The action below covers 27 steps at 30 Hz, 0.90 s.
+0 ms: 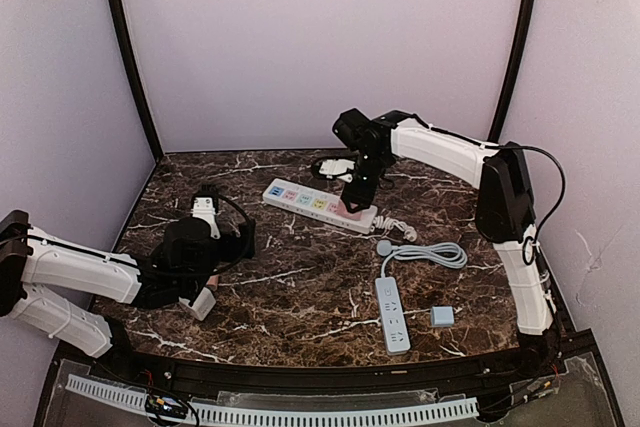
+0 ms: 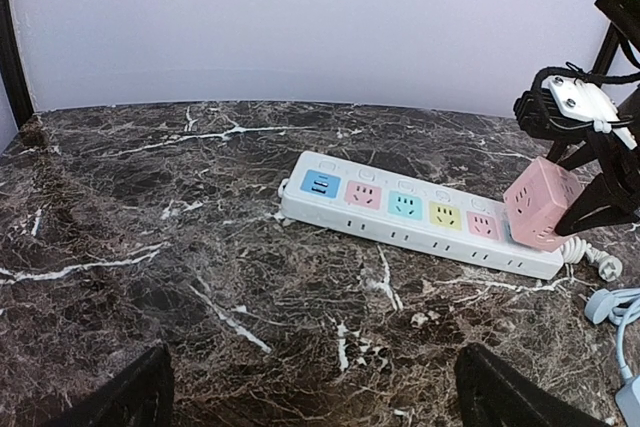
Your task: Insert the plug
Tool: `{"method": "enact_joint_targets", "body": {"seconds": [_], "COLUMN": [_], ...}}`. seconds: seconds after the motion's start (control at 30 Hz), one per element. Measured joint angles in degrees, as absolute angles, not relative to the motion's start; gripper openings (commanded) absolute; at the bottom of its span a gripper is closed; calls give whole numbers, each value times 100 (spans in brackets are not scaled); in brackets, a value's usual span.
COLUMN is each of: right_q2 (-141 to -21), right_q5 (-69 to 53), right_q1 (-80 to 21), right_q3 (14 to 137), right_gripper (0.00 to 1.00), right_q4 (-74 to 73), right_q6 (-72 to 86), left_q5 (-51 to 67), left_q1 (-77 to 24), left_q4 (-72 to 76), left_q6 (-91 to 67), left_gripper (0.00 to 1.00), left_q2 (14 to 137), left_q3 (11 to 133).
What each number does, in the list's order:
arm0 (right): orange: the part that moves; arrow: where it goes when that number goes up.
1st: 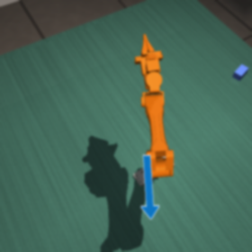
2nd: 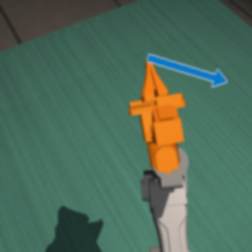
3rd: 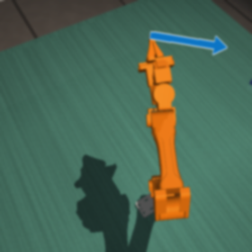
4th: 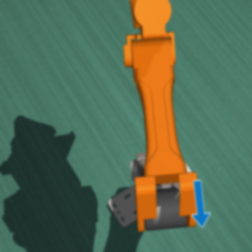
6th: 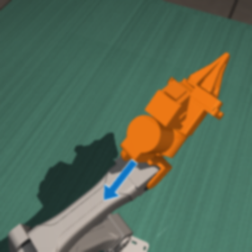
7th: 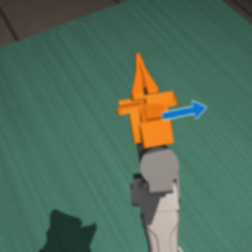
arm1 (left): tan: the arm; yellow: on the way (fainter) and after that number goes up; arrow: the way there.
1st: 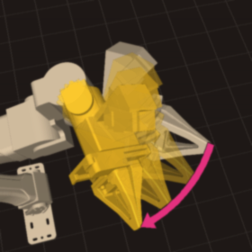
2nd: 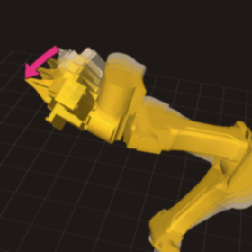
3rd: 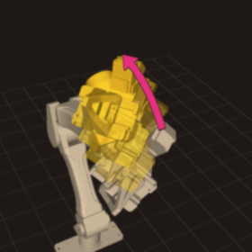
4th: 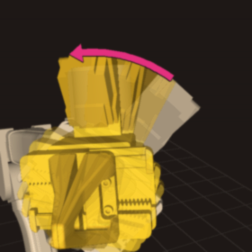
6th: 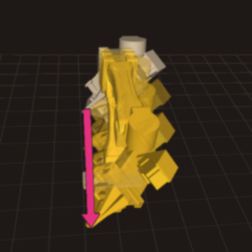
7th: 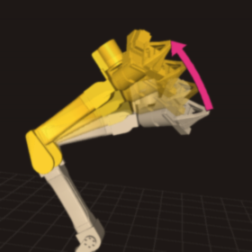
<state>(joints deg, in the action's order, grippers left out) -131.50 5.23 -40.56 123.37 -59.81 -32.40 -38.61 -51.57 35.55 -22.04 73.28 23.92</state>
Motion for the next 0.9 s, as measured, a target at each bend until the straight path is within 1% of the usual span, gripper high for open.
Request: {"method": "enact_joint_targets", "body": {"seconds": [0.57, 0.9], "right_q2": [-13161, -13570], "right_q5": [565, 805], "right_q1": [-4084, -4143], "right_q3": [12169, 12781], "right_gripper": [0, 0], "right_q4": [-5756, -6042], "right_q6": [-3492, -3701], "left_q5": [-3861, -3863], "left_q1": [-5157, -5157], "left_q4": [3577, 3664], "left_q6": [-2165, -2108], "left_gripper": [97, 97], "left_q2": [7328, 7356], "left_q3": [2357, 2346]}}
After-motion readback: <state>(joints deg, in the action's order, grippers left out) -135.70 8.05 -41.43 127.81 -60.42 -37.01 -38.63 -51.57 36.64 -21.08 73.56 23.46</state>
